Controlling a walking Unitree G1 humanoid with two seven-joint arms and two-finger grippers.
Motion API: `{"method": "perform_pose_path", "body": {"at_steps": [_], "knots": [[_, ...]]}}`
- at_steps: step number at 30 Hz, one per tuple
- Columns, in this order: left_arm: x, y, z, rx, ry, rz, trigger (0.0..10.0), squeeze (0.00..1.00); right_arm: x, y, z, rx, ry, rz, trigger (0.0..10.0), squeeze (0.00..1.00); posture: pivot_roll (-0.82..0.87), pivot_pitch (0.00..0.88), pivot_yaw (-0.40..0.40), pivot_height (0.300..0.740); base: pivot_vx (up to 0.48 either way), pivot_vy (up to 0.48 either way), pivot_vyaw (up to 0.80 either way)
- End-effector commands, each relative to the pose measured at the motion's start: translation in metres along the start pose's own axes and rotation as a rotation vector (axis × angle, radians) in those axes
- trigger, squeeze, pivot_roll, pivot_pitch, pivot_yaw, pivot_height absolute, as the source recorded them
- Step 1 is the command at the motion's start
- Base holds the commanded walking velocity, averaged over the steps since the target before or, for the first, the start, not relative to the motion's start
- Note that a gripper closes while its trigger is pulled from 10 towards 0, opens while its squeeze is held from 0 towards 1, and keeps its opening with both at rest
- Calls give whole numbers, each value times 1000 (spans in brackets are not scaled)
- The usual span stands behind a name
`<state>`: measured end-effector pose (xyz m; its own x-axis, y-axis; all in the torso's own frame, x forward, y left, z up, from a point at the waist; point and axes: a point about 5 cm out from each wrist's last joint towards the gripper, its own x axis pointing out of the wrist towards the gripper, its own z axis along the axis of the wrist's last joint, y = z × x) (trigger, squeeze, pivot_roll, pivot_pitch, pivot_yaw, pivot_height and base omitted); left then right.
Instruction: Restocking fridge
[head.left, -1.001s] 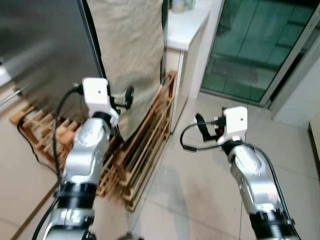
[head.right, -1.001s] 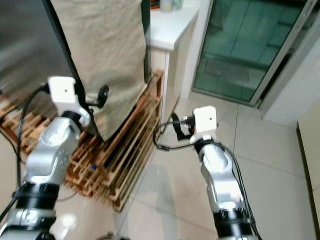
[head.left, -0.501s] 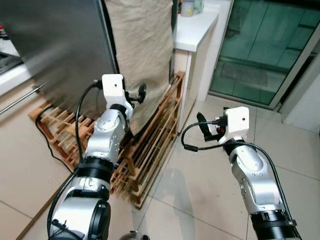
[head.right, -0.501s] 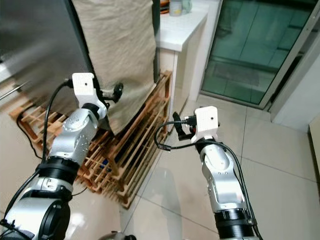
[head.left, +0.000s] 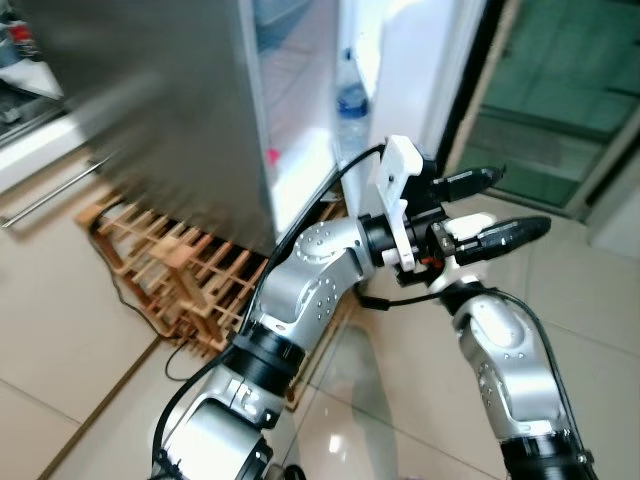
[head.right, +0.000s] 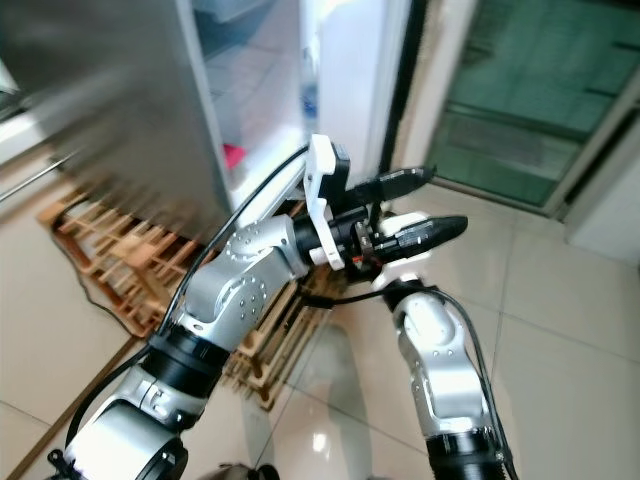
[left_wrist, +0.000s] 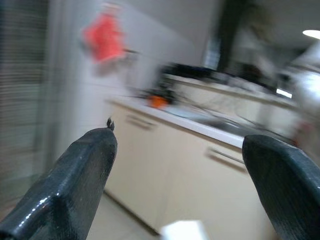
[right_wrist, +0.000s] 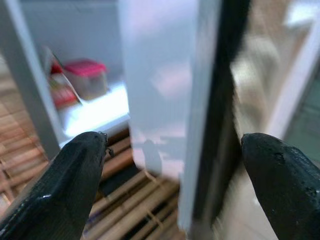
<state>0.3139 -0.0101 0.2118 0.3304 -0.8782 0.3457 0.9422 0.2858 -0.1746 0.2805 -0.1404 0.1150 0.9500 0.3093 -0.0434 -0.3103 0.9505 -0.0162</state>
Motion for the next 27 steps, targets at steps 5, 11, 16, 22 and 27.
{"method": "perform_pose_path", "body": {"at_steps": [5, 11, 16, 22, 27], "knots": [[-27, 23, 19, 26, -61, 186, 10000, 0, -1, -1, 2, -7, 6, -4, 10000, 0, -83, 0, 57, 740, 0, 0, 0], [-89, 43, 12, 59, -7, 467, 10000, 0, -1, 1, 5, -5, 5, 33, 10000, 0, -50, 0, 42, 740, 0, 0, 0], [-152, 65, 1, 102, 24, 877, 10000, 0, 2, 15, 9, 34, -4, 140, 10000, 0, -32, 0, 38, 740, 0, 0, 0], [-187, 57, 0, 88, -9, 1035, 10000, 0, 5, 26, 16, 74, -6, 246, 10000, 0, -10, 0, 25, 740, 0, 0, 0], [-199, 56, 1, 105, -5, 1092, 10000, 0, 12, 25, 19, 54, -7, 271, 10000, 0, -1, 0, 16, 740, 0, 0, 0]]}}
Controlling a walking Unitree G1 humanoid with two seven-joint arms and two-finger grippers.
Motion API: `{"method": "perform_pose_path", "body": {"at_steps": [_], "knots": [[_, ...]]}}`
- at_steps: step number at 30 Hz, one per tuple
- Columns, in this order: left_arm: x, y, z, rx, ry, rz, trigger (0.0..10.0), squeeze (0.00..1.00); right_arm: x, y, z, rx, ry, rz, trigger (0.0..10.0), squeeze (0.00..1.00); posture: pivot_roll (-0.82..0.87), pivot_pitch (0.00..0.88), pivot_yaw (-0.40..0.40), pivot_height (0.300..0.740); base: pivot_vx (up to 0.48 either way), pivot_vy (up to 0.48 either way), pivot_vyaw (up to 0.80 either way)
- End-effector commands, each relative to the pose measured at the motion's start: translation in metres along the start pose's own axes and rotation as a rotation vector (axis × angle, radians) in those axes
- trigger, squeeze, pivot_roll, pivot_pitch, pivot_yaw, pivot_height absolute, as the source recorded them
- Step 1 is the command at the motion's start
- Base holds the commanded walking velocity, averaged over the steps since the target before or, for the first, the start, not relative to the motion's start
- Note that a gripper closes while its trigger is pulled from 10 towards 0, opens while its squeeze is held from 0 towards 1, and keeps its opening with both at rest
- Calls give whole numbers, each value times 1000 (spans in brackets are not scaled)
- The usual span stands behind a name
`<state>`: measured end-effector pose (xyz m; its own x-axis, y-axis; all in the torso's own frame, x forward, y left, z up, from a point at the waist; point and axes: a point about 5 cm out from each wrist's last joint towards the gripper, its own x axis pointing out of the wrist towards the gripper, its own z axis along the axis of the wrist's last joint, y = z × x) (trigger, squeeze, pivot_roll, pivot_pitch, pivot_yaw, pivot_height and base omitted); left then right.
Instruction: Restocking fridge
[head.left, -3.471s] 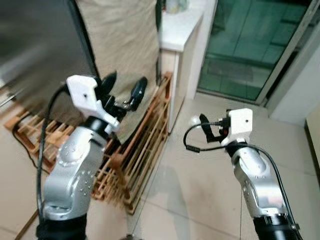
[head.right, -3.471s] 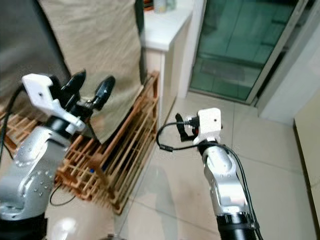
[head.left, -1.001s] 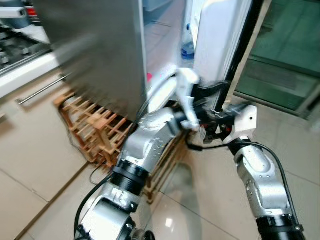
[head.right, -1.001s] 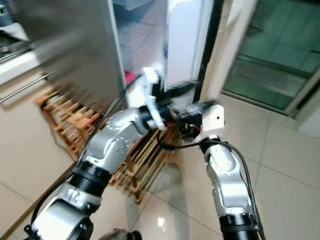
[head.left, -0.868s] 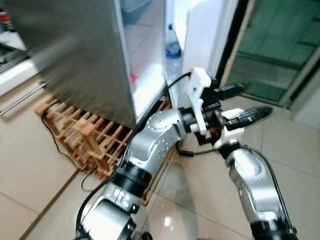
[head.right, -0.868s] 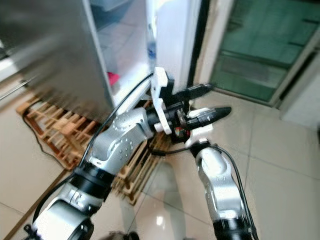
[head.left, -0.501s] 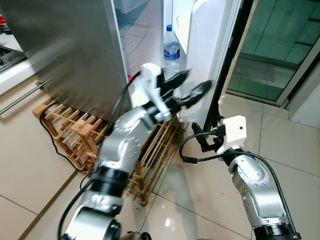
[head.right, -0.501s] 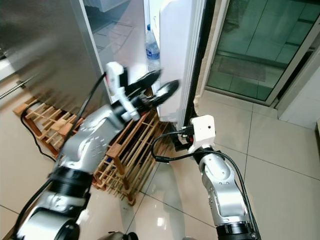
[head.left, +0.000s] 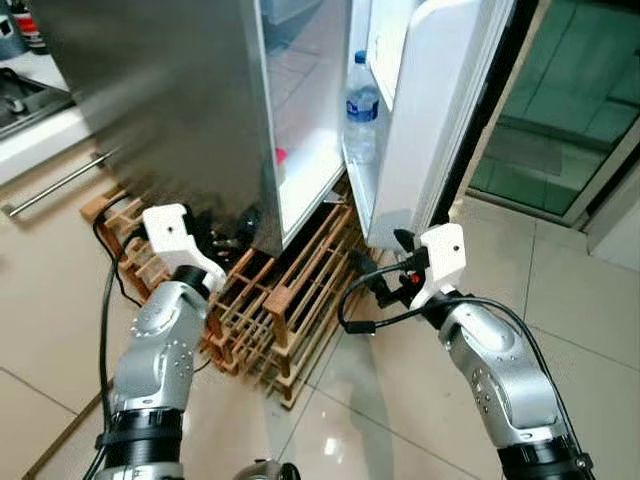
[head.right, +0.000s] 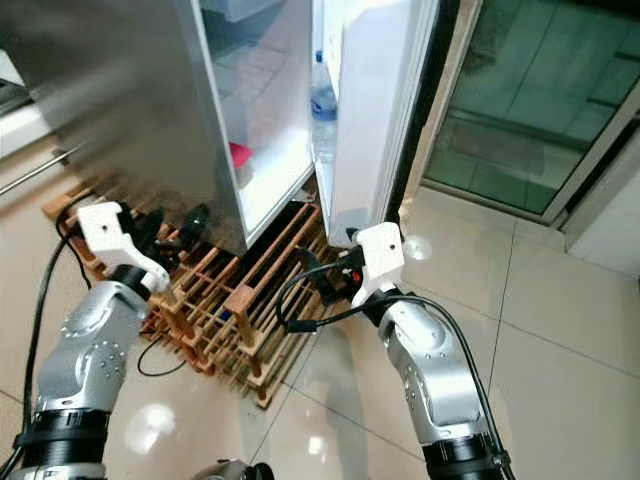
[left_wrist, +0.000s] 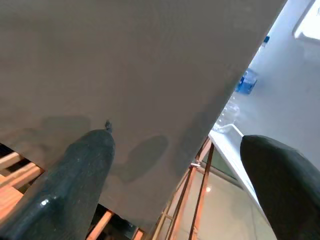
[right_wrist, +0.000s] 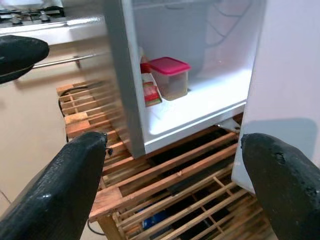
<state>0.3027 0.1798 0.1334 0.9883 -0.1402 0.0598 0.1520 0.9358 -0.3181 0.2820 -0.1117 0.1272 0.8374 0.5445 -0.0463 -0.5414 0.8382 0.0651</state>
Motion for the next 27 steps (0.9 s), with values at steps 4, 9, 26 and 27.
{"method": "perform_pose_path", "body": {"at_steps": [4, 9, 26, 27], "knots": [[0, 12, -2, 34, 9, 82, 10000, 0, 14, -30, 6, -86, -7, -105, 10000, 0, -2, 0, 16, 740, 0, 0, 0], [-3, 46, -18, 214, 149, 354, 10000, 0, 26, -61, 18, -143, -11, -195, 10000, 0, -8, 0, 20, 740, 0, 0, 0], [-3, 44, -19, 250, 128, 419, 10000, 0, -12, -117, 31, -220, -44, -499, 10000, 0, -29, 0, 22, 740, 0, 0, 0], [-1, 42, -17, 266, 117, 414, 10000, 0, -10, -106, 32, -191, -76, -471, 10000, 0, -29, 0, 22, 740, 0, 0, 0]]}}
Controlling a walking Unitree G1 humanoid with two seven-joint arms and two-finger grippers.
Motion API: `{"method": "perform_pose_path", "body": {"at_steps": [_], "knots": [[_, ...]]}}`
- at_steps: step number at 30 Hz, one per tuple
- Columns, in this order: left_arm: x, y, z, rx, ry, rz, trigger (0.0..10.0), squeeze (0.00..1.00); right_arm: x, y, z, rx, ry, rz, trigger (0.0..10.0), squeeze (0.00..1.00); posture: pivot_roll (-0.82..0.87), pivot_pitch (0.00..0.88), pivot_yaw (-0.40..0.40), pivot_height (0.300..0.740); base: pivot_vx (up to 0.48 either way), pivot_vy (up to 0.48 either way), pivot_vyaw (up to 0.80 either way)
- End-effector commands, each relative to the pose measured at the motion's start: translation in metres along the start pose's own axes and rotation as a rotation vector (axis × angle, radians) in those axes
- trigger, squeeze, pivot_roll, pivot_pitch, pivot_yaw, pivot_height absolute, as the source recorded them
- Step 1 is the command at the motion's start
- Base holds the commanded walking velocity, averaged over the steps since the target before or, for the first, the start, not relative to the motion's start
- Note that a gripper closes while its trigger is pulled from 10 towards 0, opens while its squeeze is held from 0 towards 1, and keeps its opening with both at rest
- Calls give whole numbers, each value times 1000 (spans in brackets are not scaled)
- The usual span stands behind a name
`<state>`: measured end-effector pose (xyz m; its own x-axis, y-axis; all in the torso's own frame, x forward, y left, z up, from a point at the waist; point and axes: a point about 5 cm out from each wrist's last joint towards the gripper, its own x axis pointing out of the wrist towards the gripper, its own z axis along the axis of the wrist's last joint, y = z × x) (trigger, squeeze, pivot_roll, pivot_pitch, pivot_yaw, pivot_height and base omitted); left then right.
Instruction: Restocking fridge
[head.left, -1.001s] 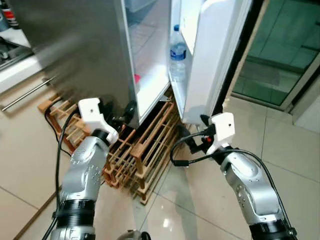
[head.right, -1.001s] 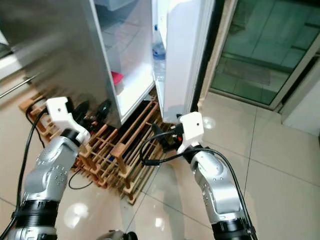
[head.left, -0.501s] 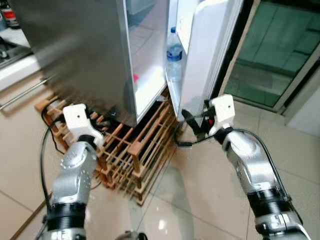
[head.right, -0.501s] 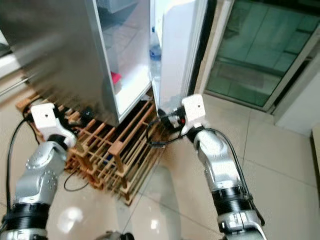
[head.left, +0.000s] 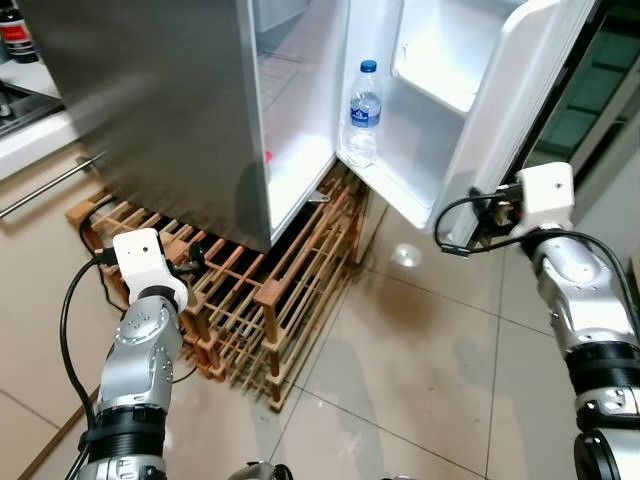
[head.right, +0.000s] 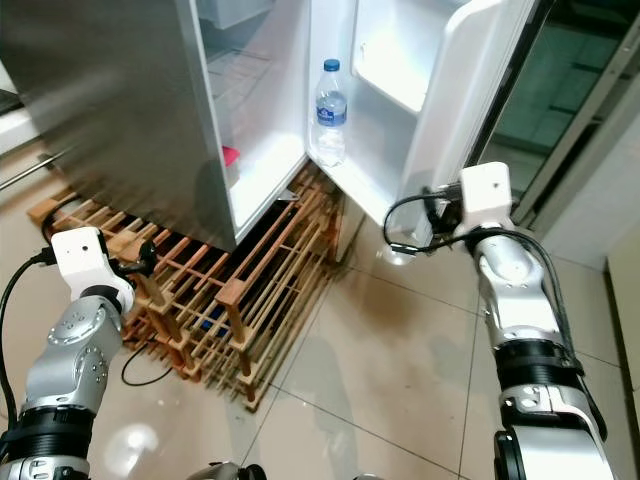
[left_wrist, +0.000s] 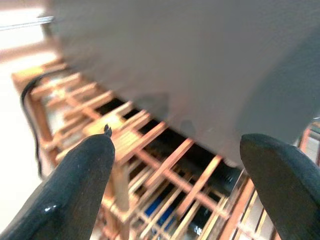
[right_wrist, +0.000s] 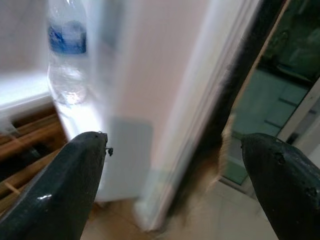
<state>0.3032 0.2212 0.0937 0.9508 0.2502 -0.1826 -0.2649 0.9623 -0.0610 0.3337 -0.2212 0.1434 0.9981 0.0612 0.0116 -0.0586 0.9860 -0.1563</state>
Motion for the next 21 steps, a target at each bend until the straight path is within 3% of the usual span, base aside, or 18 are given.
{"method": "perform_pose_path", "body": {"at_steps": [1, 5, 8, 10, 11, 16, 19, 21], "knots": [[1, -9, 10, 24, -50, -16, 10000, 0, 1, 13, 11, 29, -41, 43, 10000, 0, -29, 0, 22, 740, 0, 0, 0], [2, -18, 20, 51, -99, -34, 10000, 0, -7, 55, 6, 127, -42, 163, 10000, 0, -27, 0, 23, 740, 0, 0, 542], [-1, -24, 27, 39, -135, -64, 10000, 0, -9, 73, -1, 177, -26, 201, 10000, 0, -18, 0, 26, 740, 0, 0, 679], [-2, -24, 29, 36, -144, -65, 10000, 0, -9, 77, -1, 191, -29, 208, 10000, 0, -18, 0, 26, 740, 0, 0, 659], [-5, -23, 32, 18, -154, -42, 10000, 0, -7, 90, 3, 219, -35, 242, 10000, 0, -10, 0, 22, 740, 0, 0, 619], [-12, -16, 31, -9, -144, 52, 10000, 0, -6, 102, 11, 245, -38, 292, 10000, 0, 21, 0, -7, 740, 0, -53, 611], [-15, -10, 31, 19, -136, 110, 10000, 0, -4, 104, 13, 255, -36, 304, 10000, 0, 46, 0, -32, 740, 0, -384, 600], [-20, -2, 30, 82, -133, 164, 10000, 0, -2, 106, 13, 259, -28, 322, 10000, 0, 57, 0, -47, 740, 0, -439, 594]]}}
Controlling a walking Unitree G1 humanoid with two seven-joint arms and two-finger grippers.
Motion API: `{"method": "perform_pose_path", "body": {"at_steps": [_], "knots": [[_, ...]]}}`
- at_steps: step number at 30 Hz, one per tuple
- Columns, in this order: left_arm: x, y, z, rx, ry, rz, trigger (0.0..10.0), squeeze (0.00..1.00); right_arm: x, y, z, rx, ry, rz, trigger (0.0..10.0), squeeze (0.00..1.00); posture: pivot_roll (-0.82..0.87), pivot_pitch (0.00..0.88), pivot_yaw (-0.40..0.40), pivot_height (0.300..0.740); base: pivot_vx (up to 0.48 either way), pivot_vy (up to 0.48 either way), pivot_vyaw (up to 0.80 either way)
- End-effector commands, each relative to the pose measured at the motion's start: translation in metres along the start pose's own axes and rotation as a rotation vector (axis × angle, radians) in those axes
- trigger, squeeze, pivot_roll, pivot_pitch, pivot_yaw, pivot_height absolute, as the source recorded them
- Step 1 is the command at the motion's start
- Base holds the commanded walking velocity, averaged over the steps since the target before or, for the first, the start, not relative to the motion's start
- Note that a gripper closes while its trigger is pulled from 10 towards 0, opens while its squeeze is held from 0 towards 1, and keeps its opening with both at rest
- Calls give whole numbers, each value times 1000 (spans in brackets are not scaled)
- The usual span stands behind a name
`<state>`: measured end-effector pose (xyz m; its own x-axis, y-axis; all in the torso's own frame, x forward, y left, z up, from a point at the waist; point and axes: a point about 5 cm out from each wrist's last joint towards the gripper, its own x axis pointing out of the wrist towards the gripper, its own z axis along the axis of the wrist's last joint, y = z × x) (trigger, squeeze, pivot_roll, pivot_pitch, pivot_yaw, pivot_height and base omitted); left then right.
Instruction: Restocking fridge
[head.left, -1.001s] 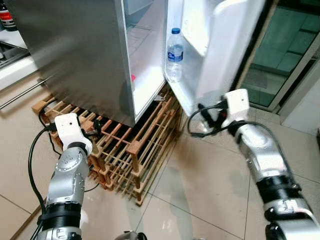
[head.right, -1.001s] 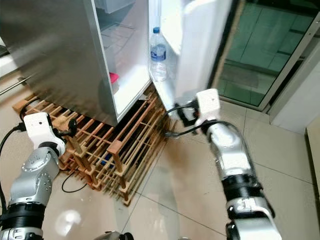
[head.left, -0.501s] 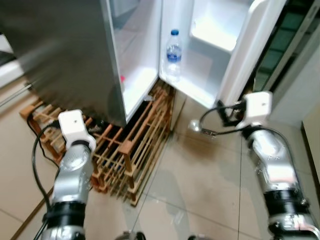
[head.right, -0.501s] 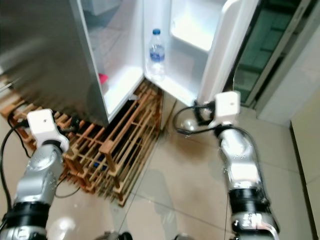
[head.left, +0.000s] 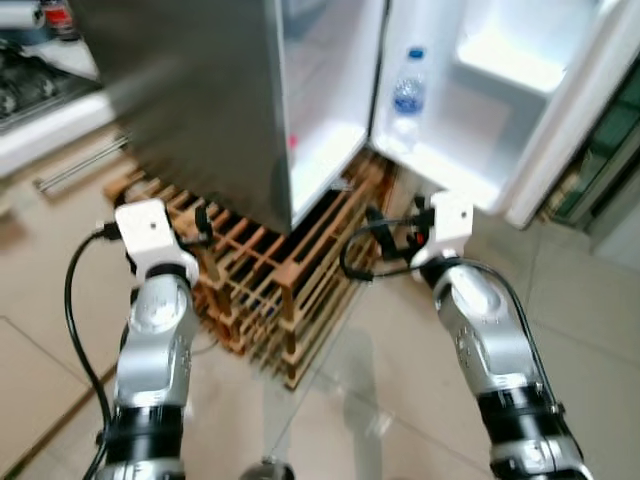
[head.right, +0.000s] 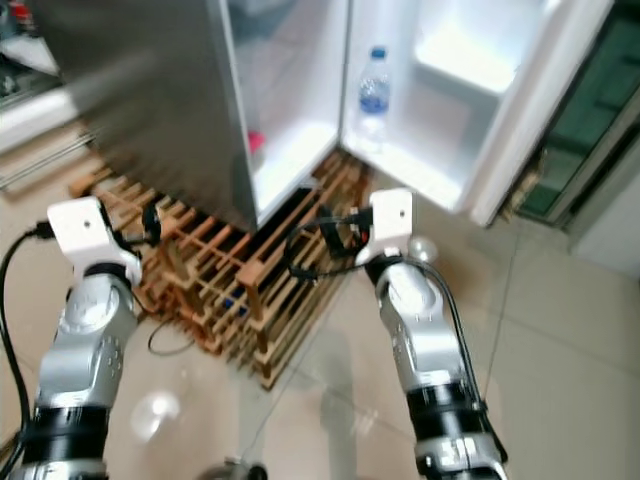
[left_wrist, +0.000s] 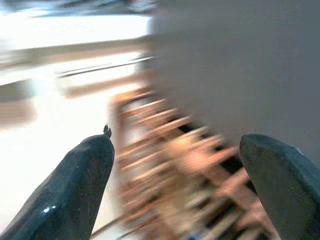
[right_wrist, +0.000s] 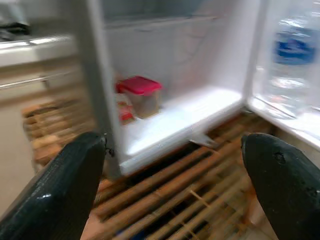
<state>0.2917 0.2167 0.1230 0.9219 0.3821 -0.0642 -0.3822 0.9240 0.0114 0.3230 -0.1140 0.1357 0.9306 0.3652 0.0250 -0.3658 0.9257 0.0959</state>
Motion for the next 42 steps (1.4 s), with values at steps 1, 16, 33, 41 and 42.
{"method": "perform_pose_path", "body": {"at_steps": [1, 16, 33, 41, 42], "knots": [[-4, 4, 3, 42, -7, 47, 10000, 0, 2, -1, 3, -3, 1, 13, 10000, 0, 60, 0, -53, 740, 0, -439, 594], [-6, -5, 19, 110, -61, -29, 10000, 0, -8, -2, -23, -19, 73, -25, 10000, 0, 58, 0, -25, 740, 32, -381, 592], [-5, -58, 19, 96, -79, -282, 10000, 0, -32, -23, -38, -29, 81, -155, 10000, 47, -25, 0, 56, 740, 0, 0, 586], [-4, -68, 30, 57, -150, -279, 10000, 0, -20, -20, -28, -54, 64, -101, 10000, 125, 2, 0, -19, 740, 0, 0, 570], [-2, -67, 32, 52, -153, -274, 10000, 0, -19, -19, -27, -60, 63, -96, 10000, 129, 0, 0, -18, 740, 0, 0, 563]]}}
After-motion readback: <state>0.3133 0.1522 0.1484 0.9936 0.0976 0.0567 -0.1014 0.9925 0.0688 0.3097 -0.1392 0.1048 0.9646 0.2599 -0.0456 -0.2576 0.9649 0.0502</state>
